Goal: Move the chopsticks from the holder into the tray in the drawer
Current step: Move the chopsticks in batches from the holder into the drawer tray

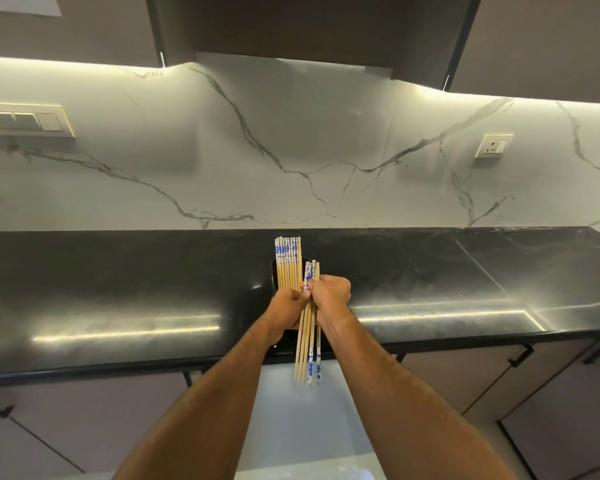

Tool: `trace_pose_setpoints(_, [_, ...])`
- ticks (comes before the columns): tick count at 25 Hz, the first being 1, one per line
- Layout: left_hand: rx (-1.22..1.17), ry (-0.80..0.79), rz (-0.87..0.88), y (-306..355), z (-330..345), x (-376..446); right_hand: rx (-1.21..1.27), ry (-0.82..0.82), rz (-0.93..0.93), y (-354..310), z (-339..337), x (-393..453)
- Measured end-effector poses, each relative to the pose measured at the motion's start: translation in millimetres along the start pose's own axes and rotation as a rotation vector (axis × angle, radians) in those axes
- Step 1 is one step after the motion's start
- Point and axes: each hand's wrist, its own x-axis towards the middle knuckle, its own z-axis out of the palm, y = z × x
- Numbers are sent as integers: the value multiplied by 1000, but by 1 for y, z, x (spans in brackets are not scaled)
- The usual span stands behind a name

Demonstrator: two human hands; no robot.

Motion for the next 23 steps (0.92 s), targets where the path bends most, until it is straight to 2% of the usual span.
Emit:
trace_pose_setpoints(2, [-12, -90, -33, -2, 1, -1, -10, -27, -18, -1, -2, 0])
trace_pose_setpoints(7, [-5, 8, -96, 5, 4, 9, -20, -197, -51, -2, -14, 6])
trace_pose_setpoints(13, [-32, 40, -111, 10, 19, 23, -68, -79, -236, -8, -29, 22])
trace_pose_setpoints(17, [-142, 131, -251, 21, 21, 34, -183, -99, -704, -19, -38, 28])
trace_pose_setpoints(19, [-195, 82, -299, 28, 11, 37, -268, -165, -893, -23, -45, 29])
trace_pose_setpoints(21, [-267, -11, -278, 32, -2, 39, -432, -305, -1114, -25, -51, 27])
trace_pose_setpoints(23, [-316, -30, -258, 38, -14, 40, -688, -492, -1474, -18, -58, 25])
